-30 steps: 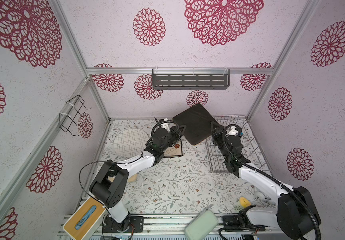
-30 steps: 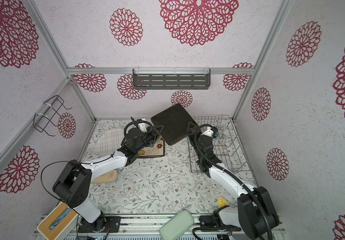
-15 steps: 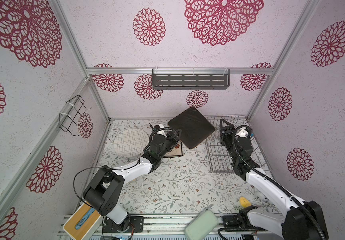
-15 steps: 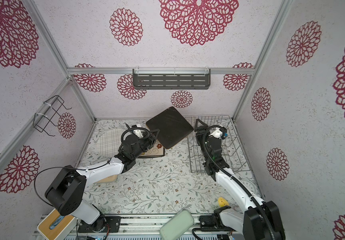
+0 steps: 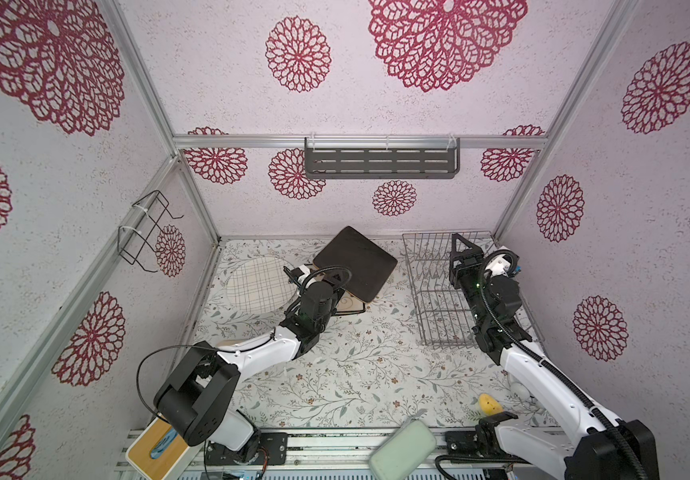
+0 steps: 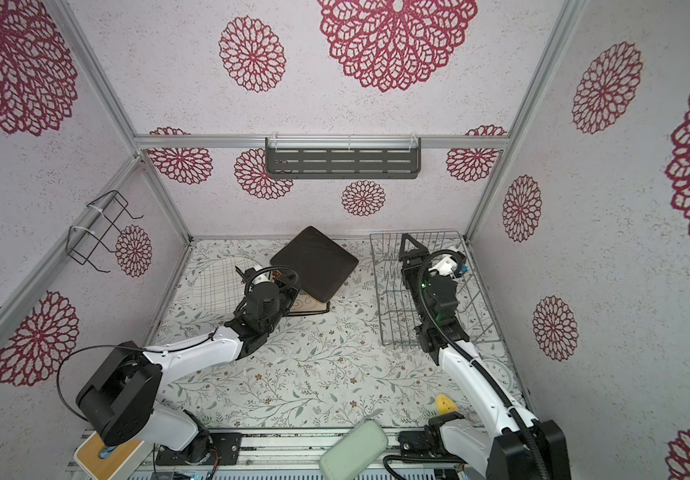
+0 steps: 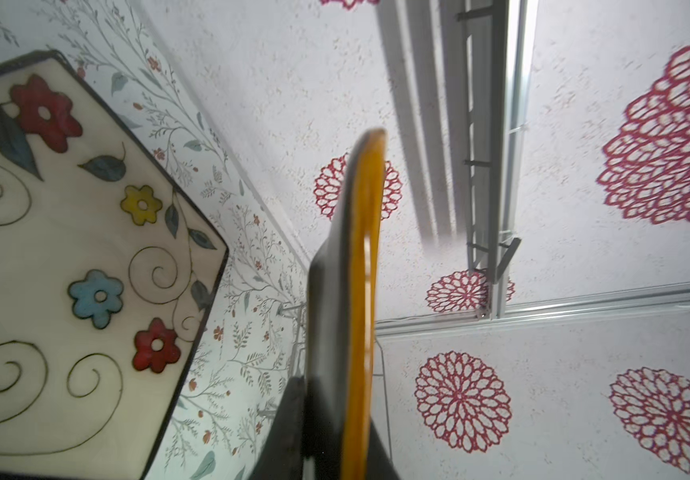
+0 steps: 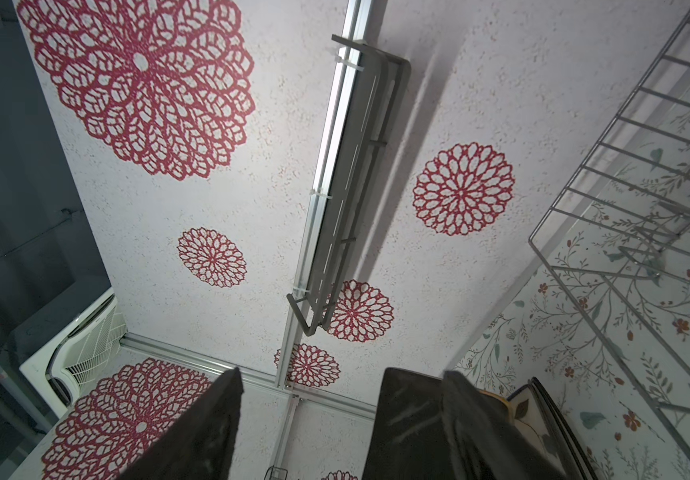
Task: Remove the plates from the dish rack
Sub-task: 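Open the right gripper and withdraw it while the left gripper carries the plate, then lower the dark plate onto the stack with left gripper while right hovers over rack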
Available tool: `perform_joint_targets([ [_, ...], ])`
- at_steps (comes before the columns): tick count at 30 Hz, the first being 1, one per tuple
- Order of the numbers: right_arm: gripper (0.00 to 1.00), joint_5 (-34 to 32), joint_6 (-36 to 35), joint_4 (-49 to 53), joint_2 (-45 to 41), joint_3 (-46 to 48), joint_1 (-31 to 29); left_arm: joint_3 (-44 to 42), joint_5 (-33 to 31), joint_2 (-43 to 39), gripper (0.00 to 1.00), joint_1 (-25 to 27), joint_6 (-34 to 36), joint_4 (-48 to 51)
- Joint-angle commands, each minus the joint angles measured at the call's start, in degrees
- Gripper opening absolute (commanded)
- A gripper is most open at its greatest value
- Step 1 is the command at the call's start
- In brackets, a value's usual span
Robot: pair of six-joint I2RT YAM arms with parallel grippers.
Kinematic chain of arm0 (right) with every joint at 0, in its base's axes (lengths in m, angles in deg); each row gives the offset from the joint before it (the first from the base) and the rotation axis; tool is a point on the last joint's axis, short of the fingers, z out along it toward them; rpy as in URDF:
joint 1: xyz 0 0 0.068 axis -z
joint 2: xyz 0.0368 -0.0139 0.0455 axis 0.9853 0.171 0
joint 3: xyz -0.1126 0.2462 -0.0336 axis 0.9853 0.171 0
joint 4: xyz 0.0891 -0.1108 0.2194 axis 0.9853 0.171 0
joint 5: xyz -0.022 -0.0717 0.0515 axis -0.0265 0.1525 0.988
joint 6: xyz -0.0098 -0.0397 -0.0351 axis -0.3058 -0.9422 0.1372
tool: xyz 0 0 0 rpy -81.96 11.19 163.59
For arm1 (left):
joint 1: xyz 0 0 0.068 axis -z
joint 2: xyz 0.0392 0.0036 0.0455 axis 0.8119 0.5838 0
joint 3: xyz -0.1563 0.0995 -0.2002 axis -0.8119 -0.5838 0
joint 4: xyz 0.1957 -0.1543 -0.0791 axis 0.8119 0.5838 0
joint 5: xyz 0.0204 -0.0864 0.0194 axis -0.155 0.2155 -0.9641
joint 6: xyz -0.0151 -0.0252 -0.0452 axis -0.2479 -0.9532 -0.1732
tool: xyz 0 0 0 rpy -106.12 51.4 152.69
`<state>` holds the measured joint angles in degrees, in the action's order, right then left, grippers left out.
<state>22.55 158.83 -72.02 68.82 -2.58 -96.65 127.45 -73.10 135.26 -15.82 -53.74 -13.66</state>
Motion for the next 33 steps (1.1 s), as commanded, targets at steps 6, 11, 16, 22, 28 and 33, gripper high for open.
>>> perform_joint_targets([
  [6,0.78,6.4,-2.9,2.3,-0.5,-0.2,0.6,0.1,-25.7,-5.5,0.00,6.5,-4.0,-14.4],
  [11,0.78,7.9,-4.3,5.0,-1.3,-0.8,0.5,1.5,-35.1,-5.2,0.00,9.4,-7.3,-12.5],
  [16,0.78,9.0,-5.0,6.5,-1.8,-0.7,0.5,3.2,-38.3,-5.4,0.00,9.5,-19.7,0.2],
  [22,0.78,10.2,-6.4,8.2,-2.6,-1.1,0.5,3.5,-39.3,-5.7,0.00,9.3,-27.6,8.7],
  [28,0.79,12.6,-6.4,7.4,-2.2,-0.2,0.4,2.6,-34.8,-4.5,0.00,6.5,-30.5,9.2],
  [33,0.79,14.3,-6.9,8.3,-1.3,-0.3,0.3,2.9,-34.2,-3.3,0.00,5.2,-31.8,11.0],
])
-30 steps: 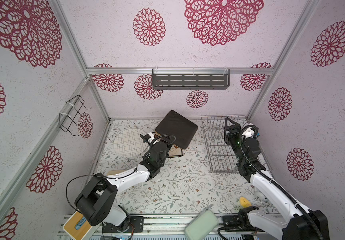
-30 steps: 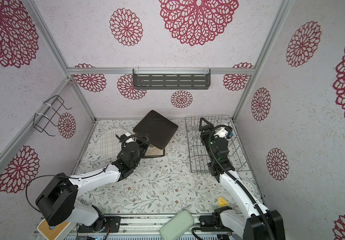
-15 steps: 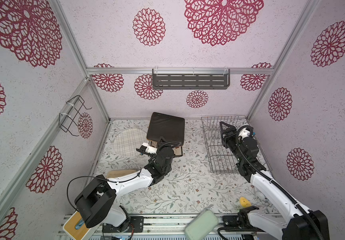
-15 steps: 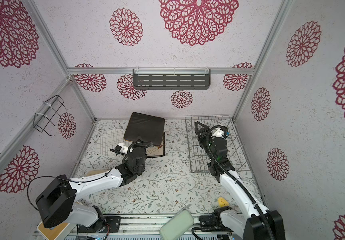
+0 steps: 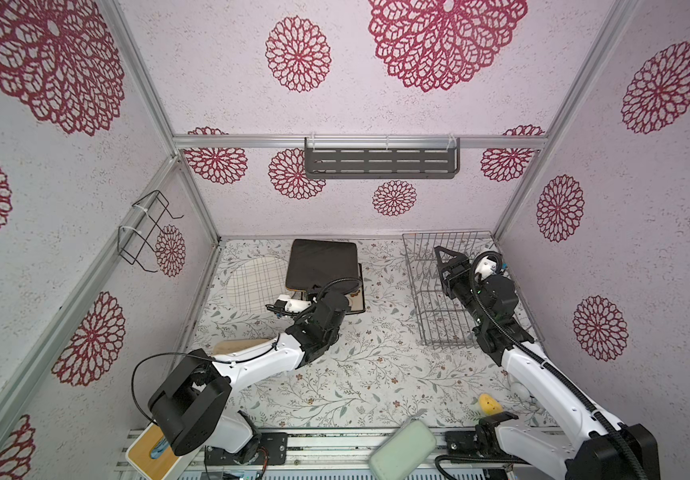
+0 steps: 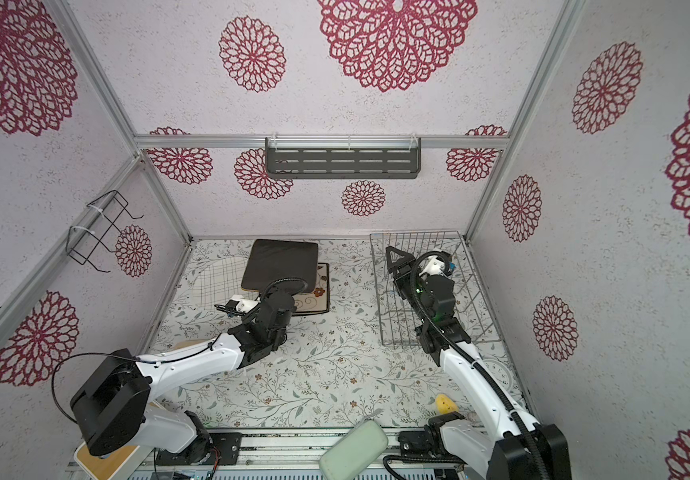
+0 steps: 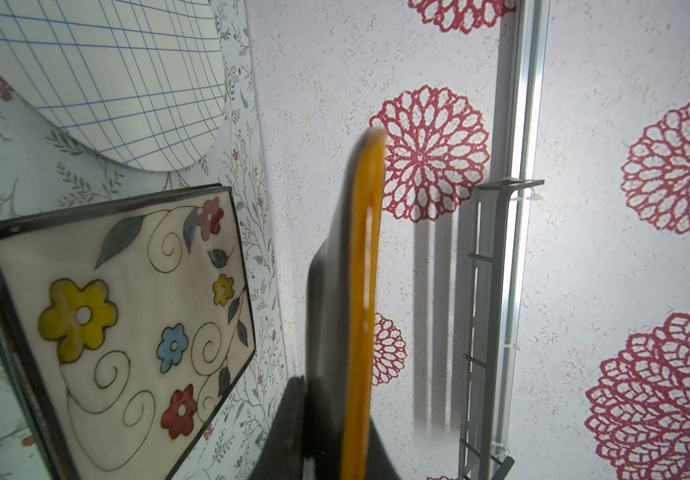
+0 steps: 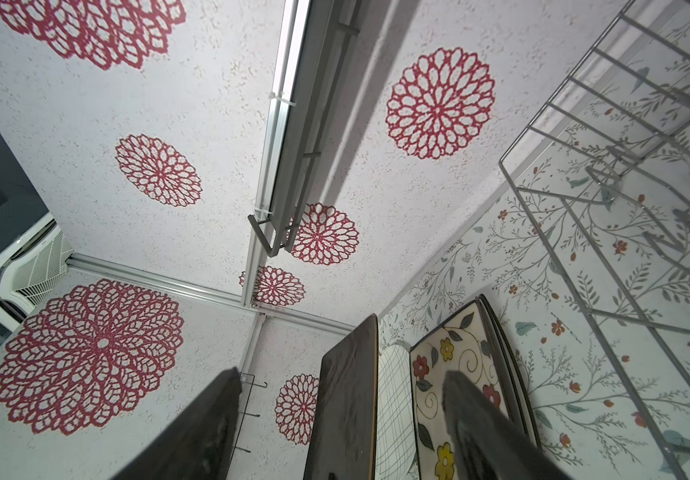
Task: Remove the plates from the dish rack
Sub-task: 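Lower the dark plate onto the stack with left gripper while right hovers over rack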
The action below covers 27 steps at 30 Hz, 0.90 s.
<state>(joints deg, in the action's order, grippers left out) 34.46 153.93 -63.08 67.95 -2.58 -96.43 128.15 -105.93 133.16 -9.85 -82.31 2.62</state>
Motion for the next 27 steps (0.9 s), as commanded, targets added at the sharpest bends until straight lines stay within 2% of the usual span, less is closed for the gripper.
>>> perform_joint_targets([
  [1,0.79,2.8,-2.4,0.4,0.1,-0.8,-0.1,2.4,-0.7,-0.8,0.00,-1.1,-3.9,-5.1],
  [5,0.79,4.5,-4.1,5.9,2.2,-3.2,-0.6,3.3,1.5,1.8,0.00,-2.3,-5.7,-4.7],
  [11,0.79,6.6,-5.5,6.5,4.0,-2.9,-1.6,4.6,2.8,5.9,0.00,-3.5,-6.7,-5.2],
  [27,0.79,5.1,-9.2,9.4,6.2,-3.9,-4.7,6.1,5.5,13.1,0.00,-5.1,-5.6,-11.5],
])
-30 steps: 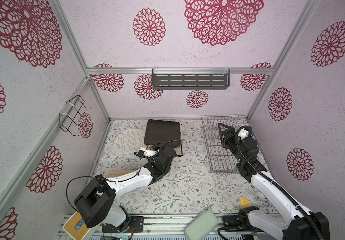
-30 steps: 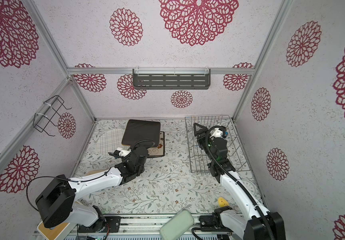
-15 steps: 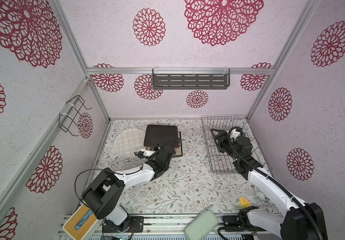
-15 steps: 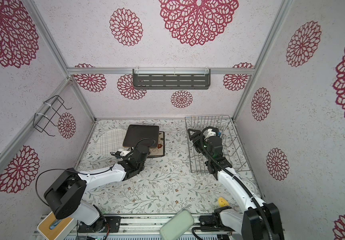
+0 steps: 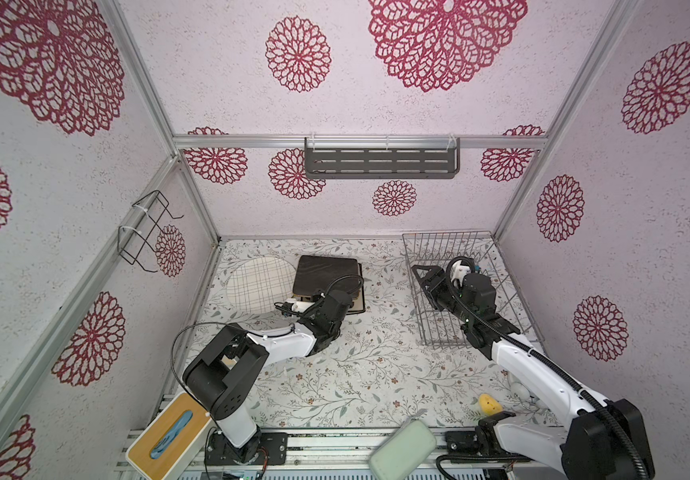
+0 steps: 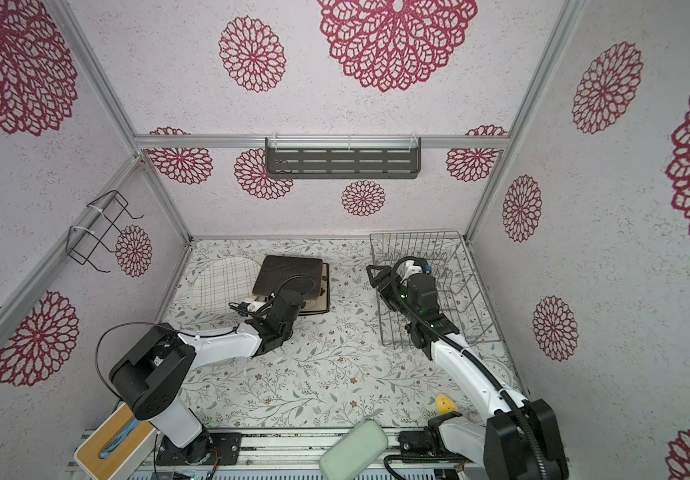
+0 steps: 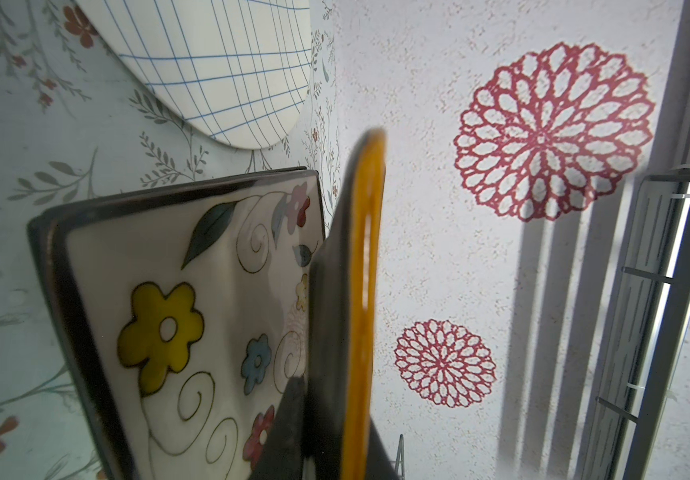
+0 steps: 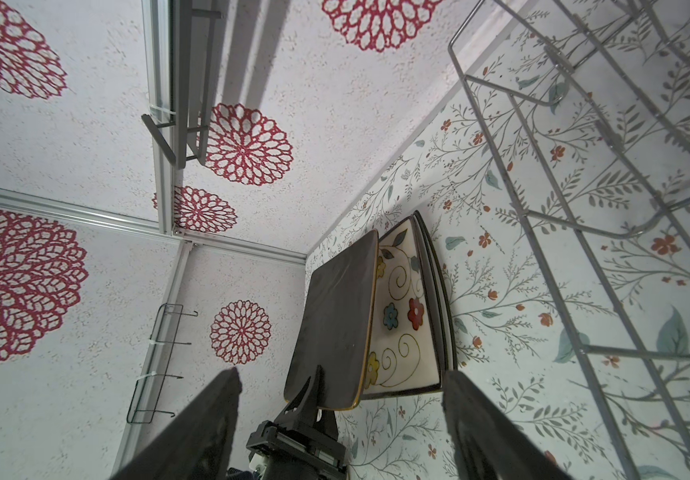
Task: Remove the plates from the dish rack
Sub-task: 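Lower the dark plate onto the stack with left gripper while right hovers over rack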
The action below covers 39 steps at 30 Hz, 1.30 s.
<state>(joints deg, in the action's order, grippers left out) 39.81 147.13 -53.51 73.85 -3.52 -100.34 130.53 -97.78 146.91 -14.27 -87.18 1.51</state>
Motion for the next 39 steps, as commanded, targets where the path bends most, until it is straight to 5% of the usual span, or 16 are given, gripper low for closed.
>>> perform_joint_targets([
  [1,0.79,-0.3,-3.1,0.7,0.7,-3.5,-1.1,3.8,-2.6,-0.4,0.00,-0.7,-0.8,-10.4],
  [39,0.82,-5.3,-8.4,9.0,4.5,-7.3,-4.4,9.0,2.1,3.7,0.00,-2.2,-7.7,3.1],
])
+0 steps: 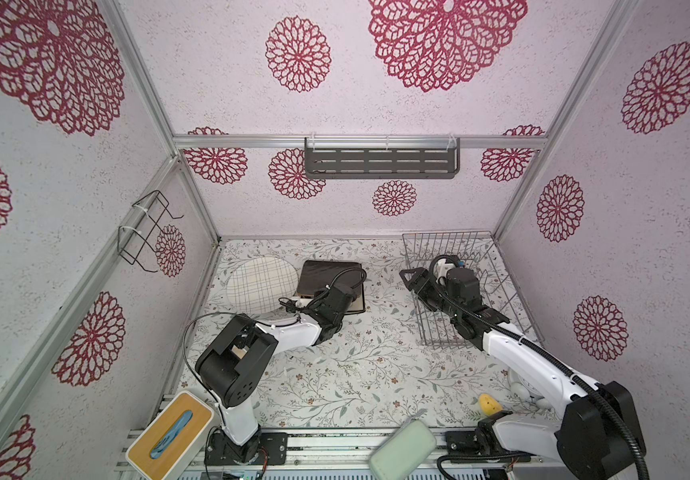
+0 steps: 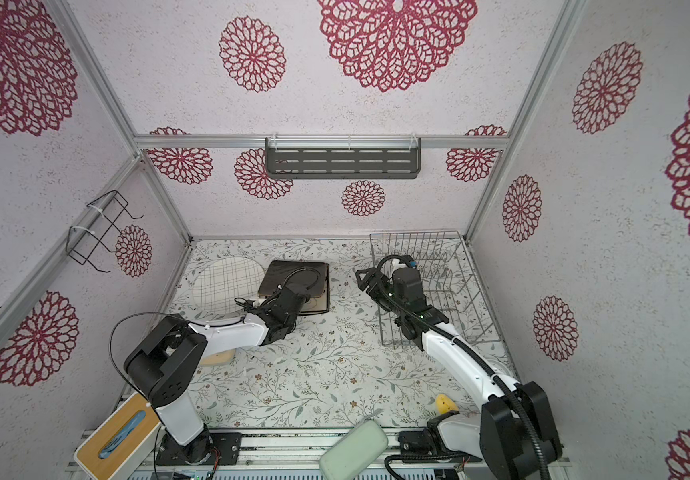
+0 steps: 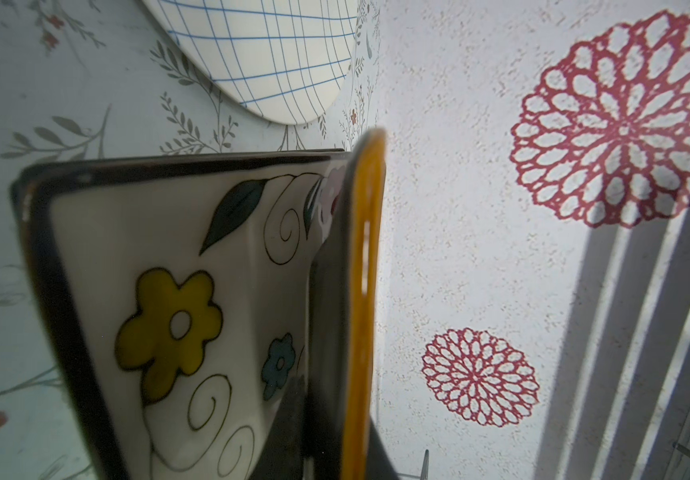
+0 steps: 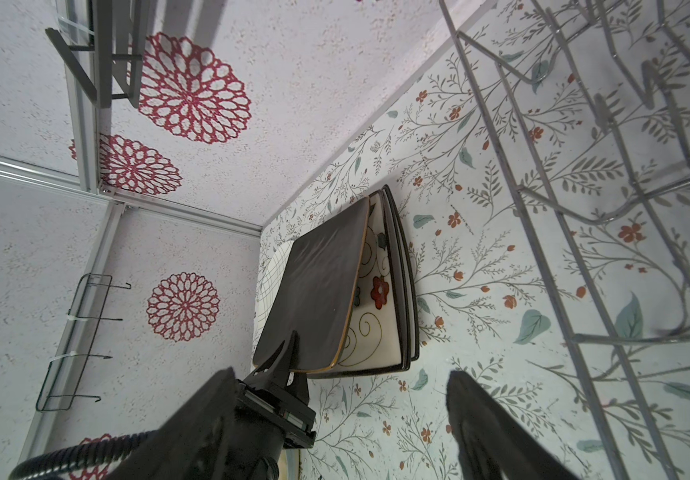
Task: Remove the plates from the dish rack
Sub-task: 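Lower the dark plate onto the stack with left gripper while right hovers over rack, then press the dark plate flat onto the stack with the left gripper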
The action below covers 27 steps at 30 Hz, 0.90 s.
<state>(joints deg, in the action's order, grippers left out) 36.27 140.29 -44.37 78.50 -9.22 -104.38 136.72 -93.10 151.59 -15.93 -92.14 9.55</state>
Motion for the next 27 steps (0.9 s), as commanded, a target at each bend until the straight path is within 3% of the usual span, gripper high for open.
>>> perform_joint_targets([
  [1,0.82,-1.5,-1.5,-0.2,0.1,-1.8,-0.5,2.8,-2.3,-0.9,0.00,-0.7,-2.9,-4.7],
  [9,0.82,-1.1,-1.4,-0.5,1.0,-2.3,-0.6,4.6,0.2,-0.9,0.00,-1.6,-2.3,-1.2],
  [16,0.82,-1.3,-1.4,-0.4,0.7,-2.3,-0.6,5.5,1.9,-0.3,0.16,-1.8,-3.6,0.6],
  [24,0.82,-1.4,-1.4,-0.1,0.3,-2.4,-0.7,6.0,3.0,0.0,0.17,-1.8,-3.5,1.0],
  [27,0.82,-1.4,-1.5,0.1,0.1,-2.3,-0.6,5.8,3.4,0.0,0.26,-1.9,-4.0,1.1],
])
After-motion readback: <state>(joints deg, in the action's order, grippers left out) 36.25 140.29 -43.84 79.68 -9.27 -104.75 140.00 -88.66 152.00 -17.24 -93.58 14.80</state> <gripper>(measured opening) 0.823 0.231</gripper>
